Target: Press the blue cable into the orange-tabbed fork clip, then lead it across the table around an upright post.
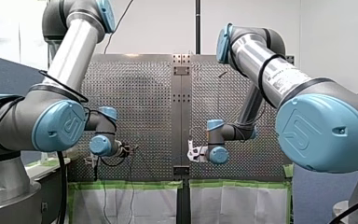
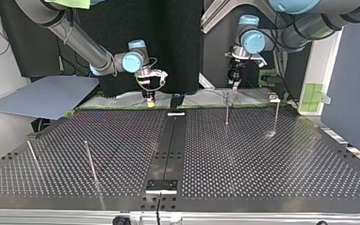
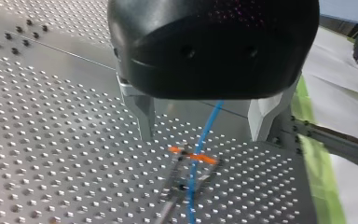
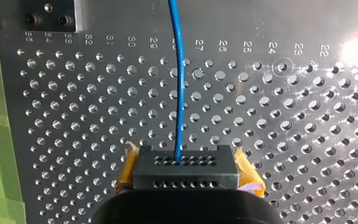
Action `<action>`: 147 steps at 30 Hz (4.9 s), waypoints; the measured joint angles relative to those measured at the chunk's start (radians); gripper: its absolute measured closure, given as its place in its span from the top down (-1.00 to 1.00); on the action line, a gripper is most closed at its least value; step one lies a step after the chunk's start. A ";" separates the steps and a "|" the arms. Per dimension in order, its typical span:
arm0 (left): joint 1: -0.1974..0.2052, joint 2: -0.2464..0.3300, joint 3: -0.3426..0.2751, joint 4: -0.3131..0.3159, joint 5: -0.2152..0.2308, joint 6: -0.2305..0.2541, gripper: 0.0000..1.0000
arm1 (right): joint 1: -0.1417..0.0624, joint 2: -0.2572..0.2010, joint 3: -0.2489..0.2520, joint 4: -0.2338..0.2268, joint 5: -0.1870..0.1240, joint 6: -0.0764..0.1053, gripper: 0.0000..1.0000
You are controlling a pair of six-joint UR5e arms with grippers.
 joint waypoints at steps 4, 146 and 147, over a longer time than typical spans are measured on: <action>-0.006 -0.029 0.000 0.003 -0.004 0.002 1.00 | 0.000 0.000 0.000 0.000 0.000 -0.001 -1.00; -0.322 -0.281 0.289 -0.177 -0.390 0.244 1.00 | -0.007 0.016 -0.001 -0.012 -0.015 0.007 -1.00; -0.324 -0.275 0.289 -0.181 -0.390 0.244 1.00 | -0.007 0.016 -0.001 -0.012 -0.015 0.007 -1.00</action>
